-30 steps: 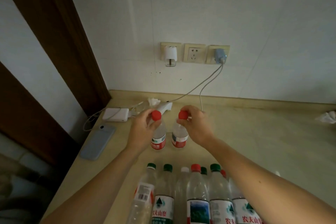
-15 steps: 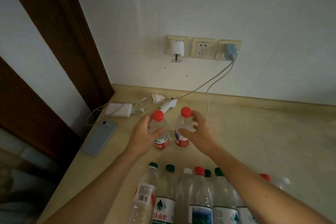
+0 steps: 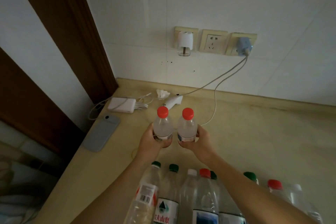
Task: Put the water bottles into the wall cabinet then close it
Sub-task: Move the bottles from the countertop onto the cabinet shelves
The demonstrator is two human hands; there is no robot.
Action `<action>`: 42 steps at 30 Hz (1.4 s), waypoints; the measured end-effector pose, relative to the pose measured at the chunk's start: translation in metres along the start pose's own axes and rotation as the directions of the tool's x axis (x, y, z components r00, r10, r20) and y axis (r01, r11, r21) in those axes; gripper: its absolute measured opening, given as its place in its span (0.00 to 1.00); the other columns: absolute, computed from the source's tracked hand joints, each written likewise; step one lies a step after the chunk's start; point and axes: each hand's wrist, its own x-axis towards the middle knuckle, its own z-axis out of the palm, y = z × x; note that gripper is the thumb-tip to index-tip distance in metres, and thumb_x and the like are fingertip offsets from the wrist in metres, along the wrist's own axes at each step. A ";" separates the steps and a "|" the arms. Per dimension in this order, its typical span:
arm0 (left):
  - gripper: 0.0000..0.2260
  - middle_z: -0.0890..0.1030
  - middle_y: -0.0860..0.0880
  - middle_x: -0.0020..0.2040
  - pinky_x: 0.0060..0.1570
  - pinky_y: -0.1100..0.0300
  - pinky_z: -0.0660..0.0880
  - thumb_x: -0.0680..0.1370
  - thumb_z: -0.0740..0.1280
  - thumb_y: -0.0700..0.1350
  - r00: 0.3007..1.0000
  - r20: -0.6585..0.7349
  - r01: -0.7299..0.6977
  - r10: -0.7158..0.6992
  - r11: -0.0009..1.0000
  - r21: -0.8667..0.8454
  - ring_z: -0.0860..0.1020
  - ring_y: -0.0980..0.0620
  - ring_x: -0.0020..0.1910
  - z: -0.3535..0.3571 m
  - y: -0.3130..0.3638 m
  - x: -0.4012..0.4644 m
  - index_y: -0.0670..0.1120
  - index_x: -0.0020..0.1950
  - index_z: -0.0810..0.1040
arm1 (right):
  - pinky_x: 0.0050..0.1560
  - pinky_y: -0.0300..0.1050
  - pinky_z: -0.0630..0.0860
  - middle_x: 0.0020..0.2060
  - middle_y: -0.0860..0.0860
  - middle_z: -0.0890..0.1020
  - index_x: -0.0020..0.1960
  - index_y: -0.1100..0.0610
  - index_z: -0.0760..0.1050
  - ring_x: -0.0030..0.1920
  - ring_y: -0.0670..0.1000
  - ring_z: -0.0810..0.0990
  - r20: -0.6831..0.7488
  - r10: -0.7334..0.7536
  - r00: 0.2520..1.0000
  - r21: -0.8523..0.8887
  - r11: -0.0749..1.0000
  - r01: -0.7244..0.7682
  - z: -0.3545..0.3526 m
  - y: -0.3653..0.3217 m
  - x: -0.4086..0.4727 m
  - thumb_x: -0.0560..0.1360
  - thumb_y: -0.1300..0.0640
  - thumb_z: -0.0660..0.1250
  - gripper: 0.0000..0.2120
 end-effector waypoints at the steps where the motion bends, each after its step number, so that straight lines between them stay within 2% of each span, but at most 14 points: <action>1: 0.23 0.85 0.51 0.52 0.41 0.65 0.79 0.69 0.80 0.36 1.000 0.000 -0.018 0.018 1.000 -0.001 0.84 0.50 0.53 -0.004 0.003 -0.002 0.49 0.60 0.78 | 0.42 0.30 0.78 0.48 0.37 0.85 0.55 0.40 0.75 0.49 0.34 0.82 -0.006 -0.027 1.000 0.013 1.000 0.027 0.000 -0.004 -0.005 0.66 0.56 0.83 0.25; 3: 0.24 0.85 0.56 0.53 0.44 0.65 0.78 0.69 0.80 0.39 0.998 0.012 -0.062 0.062 0.998 0.011 0.83 0.56 0.53 -0.016 0.015 -0.008 0.53 0.61 0.78 | 0.43 0.33 0.80 0.49 0.36 0.84 0.57 0.41 0.76 0.50 0.36 0.82 -0.019 -0.078 0.997 0.061 0.995 0.079 0.000 -0.020 -0.015 0.66 0.55 0.83 0.25; 6: 0.26 0.83 0.63 0.55 0.48 0.66 0.77 0.70 0.81 0.45 0.990 -0.013 -0.142 0.142 0.990 0.019 0.81 0.63 0.54 -0.035 0.049 -0.021 0.59 0.63 0.76 | 0.54 0.48 0.84 0.52 0.43 0.86 0.63 0.48 0.77 0.53 0.44 0.85 -0.048 -0.139 0.989 0.130 0.981 0.144 -0.004 -0.060 -0.032 0.65 0.57 0.83 0.29; 8: 0.23 0.82 0.67 0.54 0.49 0.67 0.76 0.71 0.80 0.49 0.975 -0.056 -0.214 0.214 0.977 0.006 0.80 0.65 0.55 -0.048 0.082 -0.033 0.65 0.61 0.75 | 0.55 0.52 0.84 0.53 0.45 0.86 0.63 0.48 0.77 0.54 0.48 0.85 -0.075 -0.212 0.974 0.145 0.964 0.221 -0.009 -0.094 -0.046 0.65 0.55 0.84 0.30; 10: 0.20 0.81 0.70 0.53 0.51 0.64 0.76 0.72 0.78 0.54 0.954 -0.075 -0.292 0.290 0.956 -0.018 0.80 0.68 0.54 -0.061 0.121 -0.047 0.71 0.57 0.74 | 0.54 0.47 0.84 0.52 0.44 0.86 0.61 0.43 0.78 0.53 0.46 0.86 -0.107 -0.294 0.950 0.132 0.943 0.307 -0.016 -0.135 -0.066 0.65 0.52 0.84 0.27; 13: 0.21 0.82 0.68 0.56 0.54 0.61 0.77 0.68 0.76 0.59 0.899 -0.100 -0.434 0.425 0.896 -0.090 0.80 0.67 0.55 -0.079 0.185 -0.074 0.70 0.59 0.75 | 0.52 0.41 0.83 0.51 0.43 0.86 0.58 0.40 0.78 0.53 0.43 0.85 -0.172 -0.428 0.887 0.104 0.888 0.448 -0.025 -0.199 -0.103 0.65 0.49 0.83 0.24; 17: 0.25 0.82 0.67 0.58 0.45 0.72 0.78 0.67 0.75 0.64 0.764 -0.113 -0.645 0.635 0.753 -0.127 0.79 0.68 0.56 -0.100 0.266 -0.122 0.68 0.62 0.75 | 0.48 0.38 0.82 0.51 0.46 0.85 0.62 0.46 0.79 0.51 0.43 0.85 -0.230 -0.574 0.786 0.059 0.798 0.600 -0.039 -0.282 -0.154 0.67 0.52 0.82 0.25; 21: 0.21 0.82 0.66 0.57 0.45 0.74 0.77 0.70 0.74 0.59 0.629 -0.124 -0.777 0.768 0.617 -0.121 0.80 0.68 0.57 -0.116 0.339 -0.170 0.66 0.62 0.75 | 0.46 0.40 0.83 0.51 0.46 0.85 0.63 0.46 0.79 0.49 0.44 0.86 -0.266 -0.669 0.694 0.031 0.714 0.700 -0.051 -0.355 -0.200 0.67 0.54 0.82 0.26; 25: 0.20 0.83 0.64 0.56 0.44 0.74 0.77 0.70 0.74 0.58 0.536 -0.146 -0.844 0.831 0.521 -0.128 0.81 0.65 0.55 -0.127 0.405 -0.204 0.63 0.62 0.77 | 0.42 0.29 0.79 0.49 0.36 0.85 0.58 0.41 0.79 0.50 0.37 0.83 -0.282 -0.755 0.592 -0.049 0.627 0.777 -0.078 -0.424 -0.238 0.67 0.49 0.82 0.23; 29: 0.22 0.85 0.62 0.54 0.44 0.66 0.79 0.68 0.74 0.63 0.535 -0.176 -0.843 0.826 0.511 -0.164 0.83 0.63 0.53 -0.132 0.465 -0.221 0.62 0.60 0.78 | 0.42 0.31 0.81 0.49 0.37 0.86 0.62 0.43 0.79 0.48 0.38 0.85 -0.314 -0.793 0.523 -0.104 0.576 0.811 -0.109 -0.487 -0.258 0.65 0.46 0.83 0.27; 32: 0.21 0.85 0.58 0.54 0.46 0.63 0.79 0.70 0.75 0.61 0.540 -0.201 -0.842 0.817 0.518 -0.153 0.83 0.60 0.52 -0.128 0.505 -0.216 0.59 0.60 0.78 | 0.49 0.42 0.84 0.51 0.41 0.87 0.63 0.46 0.78 0.50 0.42 0.86 -0.360 -0.789 0.498 -0.109 0.566 0.817 -0.133 -0.522 -0.252 0.65 0.49 0.83 0.28; 35: 0.20 0.81 0.59 0.55 0.44 0.63 0.78 0.73 0.75 0.58 0.531 -0.207 -0.847 0.822 0.521 -0.102 0.82 0.58 0.51 -0.118 0.538 -0.199 0.58 0.62 0.74 | 0.54 0.54 0.85 0.55 0.45 0.85 0.64 0.49 0.72 0.54 0.47 0.86 -0.409 -0.749 0.521 -0.087 0.600 0.795 -0.157 -0.549 -0.231 0.64 0.49 0.84 0.34; 39: 0.25 0.75 0.61 0.53 0.40 0.62 0.74 0.74 0.75 0.57 0.529 -0.241 -0.841 0.814 0.541 -0.021 0.77 0.61 0.48 -0.095 0.570 -0.170 0.58 0.65 0.66 | 0.55 0.53 0.84 0.55 0.45 0.83 0.64 0.49 0.70 0.54 0.49 0.84 -0.436 -0.700 0.565 -0.150 0.676 0.722 -0.180 -0.573 -0.193 0.65 0.47 0.83 0.33; 42: 0.26 0.75 0.58 0.53 0.47 0.55 0.78 0.76 0.74 0.57 0.552 -0.250 -0.815 0.796 0.578 0.038 0.78 0.58 0.49 -0.074 0.583 -0.139 0.57 0.66 0.63 | 0.54 0.53 0.84 0.54 0.48 0.83 0.66 0.52 0.73 0.53 0.51 0.85 -0.431 -0.680 0.593 -0.180 0.709 0.682 -0.187 -0.580 -0.158 0.66 0.48 0.83 0.33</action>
